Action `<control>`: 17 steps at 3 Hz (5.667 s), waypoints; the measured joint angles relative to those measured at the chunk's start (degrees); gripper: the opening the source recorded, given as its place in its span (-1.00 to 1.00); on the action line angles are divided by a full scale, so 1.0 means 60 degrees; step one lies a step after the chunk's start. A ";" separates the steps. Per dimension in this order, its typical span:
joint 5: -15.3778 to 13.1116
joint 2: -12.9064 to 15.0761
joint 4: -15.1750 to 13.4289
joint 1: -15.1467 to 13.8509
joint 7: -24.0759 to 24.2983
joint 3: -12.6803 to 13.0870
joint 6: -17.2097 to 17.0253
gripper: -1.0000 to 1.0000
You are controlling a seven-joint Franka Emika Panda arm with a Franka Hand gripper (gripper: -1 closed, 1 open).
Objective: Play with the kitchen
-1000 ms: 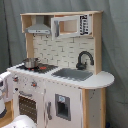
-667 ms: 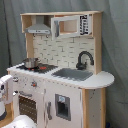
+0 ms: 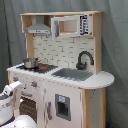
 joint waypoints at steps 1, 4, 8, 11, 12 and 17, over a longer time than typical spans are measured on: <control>-0.0024 -0.0027 0.0001 -0.0512 -0.0615 0.0456 0.0341 1.00; -0.0045 -0.0044 0.0558 -0.1519 -0.2622 0.0452 0.1237 1.00; -0.0041 0.0009 0.0546 -0.0337 -0.2105 0.0685 -0.0296 -1.00; 0.0169 0.0334 0.1458 0.0324 -0.1825 0.0961 -0.3061 -1.00; 0.0315 0.0336 0.1921 0.0340 -0.1825 0.1040 -0.3973 -1.00; 0.0860 0.0341 0.3900 0.0284 -0.1844 0.1030 -0.7025 1.00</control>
